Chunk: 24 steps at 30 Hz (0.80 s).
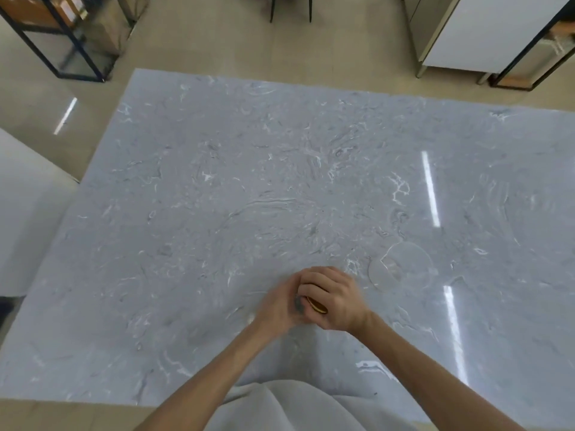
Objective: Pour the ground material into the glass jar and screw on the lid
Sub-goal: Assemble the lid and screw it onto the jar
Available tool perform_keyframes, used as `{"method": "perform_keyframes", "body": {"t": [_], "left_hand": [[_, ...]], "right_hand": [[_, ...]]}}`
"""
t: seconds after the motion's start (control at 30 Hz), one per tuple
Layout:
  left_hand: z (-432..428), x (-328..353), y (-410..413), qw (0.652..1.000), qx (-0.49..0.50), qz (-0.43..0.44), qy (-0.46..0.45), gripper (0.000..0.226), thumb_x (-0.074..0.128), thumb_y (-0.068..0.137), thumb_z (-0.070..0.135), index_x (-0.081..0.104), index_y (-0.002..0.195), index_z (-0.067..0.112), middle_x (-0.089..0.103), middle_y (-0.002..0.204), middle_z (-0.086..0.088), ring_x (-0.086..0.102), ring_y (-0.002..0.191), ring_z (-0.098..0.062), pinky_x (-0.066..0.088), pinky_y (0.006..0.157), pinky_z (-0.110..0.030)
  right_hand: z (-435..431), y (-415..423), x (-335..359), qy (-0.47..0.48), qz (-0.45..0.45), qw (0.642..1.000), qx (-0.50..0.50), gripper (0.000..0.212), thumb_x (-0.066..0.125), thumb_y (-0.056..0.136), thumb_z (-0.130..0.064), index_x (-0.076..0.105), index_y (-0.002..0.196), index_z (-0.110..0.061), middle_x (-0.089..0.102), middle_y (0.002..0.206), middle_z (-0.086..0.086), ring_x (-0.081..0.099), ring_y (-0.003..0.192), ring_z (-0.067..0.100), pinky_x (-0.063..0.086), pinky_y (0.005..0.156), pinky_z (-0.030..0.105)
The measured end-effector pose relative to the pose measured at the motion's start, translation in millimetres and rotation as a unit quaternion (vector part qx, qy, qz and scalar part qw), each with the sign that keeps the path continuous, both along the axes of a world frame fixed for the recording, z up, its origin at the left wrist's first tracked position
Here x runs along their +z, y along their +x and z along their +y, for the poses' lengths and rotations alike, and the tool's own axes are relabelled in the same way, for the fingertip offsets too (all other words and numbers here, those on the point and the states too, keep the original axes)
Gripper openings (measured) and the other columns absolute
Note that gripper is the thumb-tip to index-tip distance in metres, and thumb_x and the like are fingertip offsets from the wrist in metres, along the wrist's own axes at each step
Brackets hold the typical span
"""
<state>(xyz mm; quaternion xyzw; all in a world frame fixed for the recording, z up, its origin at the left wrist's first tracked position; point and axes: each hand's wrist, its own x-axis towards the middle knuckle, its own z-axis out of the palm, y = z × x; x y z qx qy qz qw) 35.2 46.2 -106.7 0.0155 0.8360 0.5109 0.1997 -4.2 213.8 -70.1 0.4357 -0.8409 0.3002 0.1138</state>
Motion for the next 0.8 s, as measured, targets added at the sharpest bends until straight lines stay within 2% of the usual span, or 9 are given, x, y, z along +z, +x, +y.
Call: {"method": "perform_keyframes", "body": {"t": [0.1,0.17,0.23,0.27,0.37,0.4,0.5,0.63,0.8], "left_hand": [[4,-5,4,1.000,0.024,0.018,0.005,0.062,0.076,0.074,0.032,0.049,0.129,0.043,0.061,0.123,0.017,0.059,0.113,-0.004,0.049,0.098,-0.022],[14,-10,7,0.994,-0.026,0.058,-0.090,0.033,0.042,0.100,0.028,0.047,0.133,0.027,0.061,0.128,0.004,0.057,0.118,-0.012,0.044,0.105,-0.025],[25,-10,12,0.980,-0.065,0.107,-0.155,0.064,-0.012,0.100,0.015,0.046,0.129,0.010,0.060,0.124,-0.007,0.056,0.118,-0.020,0.039,0.108,-0.030],[23,-13,11,0.968,-0.088,0.128,-0.198,0.073,-0.019,0.097,0.009,0.048,0.126,0.009,0.062,0.121,-0.008,0.057,0.115,-0.020,0.040,0.107,-0.030],[25,-15,11,0.959,-0.077,0.137,-0.235,0.057,-0.001,0.101,0.010,0.047,0.132,0.013,0.060,0.127,-0.005,0.056,0.119,-0.018,0.039,0.109,-0.029],[24,-12,8,0.977,-0.049,0.105,-0.178,0.039,0.022,0.103,0.015,0.043,0.136,0.022,0.058,0.131,0.003,0.054,0.122,-0.012,0.040,0.109,-0.025],[12,-2,5,0.995,0.071,0.038,0.053,0.068,0.080,0.074,0.027,0.046,0.125,0.056,0.059,0.120,0.032,0.058,0.111,0.009,0.048,0.094,-0.012],[36,23,-3,0.950,0.233,0.071,0.195,0.049,0.083,0.079,0.035,0.062,0.122,0.024,0.067,0.116,-0.001,0.068,0.108,-0.024,0.061,0.082,-0.040],[63,34,19,0.964,0.232,0.091,0.090,0.050,0.068,0.091,0.012,0.048,0.136,0.022,0.060,0.129,0.003,0.061,0.116,-0.015,0.055,0.095,-0.040]], "right_hand": [[-6,9,-9,-0.039,0.030,0.996,-0.074,0.003,0.067,0.086,-0.018,0.068,0.088,-0.017,0.070,0.102,-0.002,0.064,0.100,0.020,0.049,0.083,0.029],[-10,12,-12,-0.048,0.057,0.992,-0.102,0.002,0.068,0.084,-0.016,0.068,0.086,-0.017,0.071,0.101,-0.004,0.064,0.099,0.020,0.048,0.081,0.029],[-11,13,-13,-0.050,0.071,0.989,-0.117,0.002,0.068,0.083,-0.014,0.067,0.083,-0.016,0.071,0.100,-0.004,0.064,0.096,0.021,0.047,0.077,0.030],[-11,13,-14,-0.051,0.069,0.989,-0.119,0.002,0.067,0.083,-0.014,0.067,0.082,-0.016,0.071,0.100,-0.004,0.064,0.095,0.021,0.047,0.076,0.030],[-8,13,-13,-0.043,0.057,0.990,-0.119,0.003,0.065,0.084,-0.016,0.068,0.082,-0.017,0.072,0.100,-0.005,0.065,0.095,0.022,0.051,0.075,0.033],[-6,11,-12,-0.035,0.050,0.992,-0.107,0.004,0.064,0.086,-0.017,0.068,0.084,-0.017,0.072,0.101,-0.004,0.064,0.095,0.023,0.051,0.075,0.035],[-2,-2,2,0.056,0.036,0.996,-0.056,0.017,0.062,0.092,-0.033,0.068,0.102,-0.020,0.068,0.116,-0.002,0.060,0.107,0.023,0.051,0.085,0.040],[-11,-2,26,0.106,-0.105,0.953,-0.265,0.073,0.064,0.080,-0.068,0.048,0.137,-0.026,0.046,0.138,0.005,0.043,0.124,0.025,0.043,0.102,0.040],[-33,24,28,-0.081,-0.326,0.867,-0.368,0.088,0.073,0.080,-0.052,0.028,0.151,-0.025,0.034,0.136,0.005,0.033,0.125,0.020,0.032,0.107,0.028]]}}
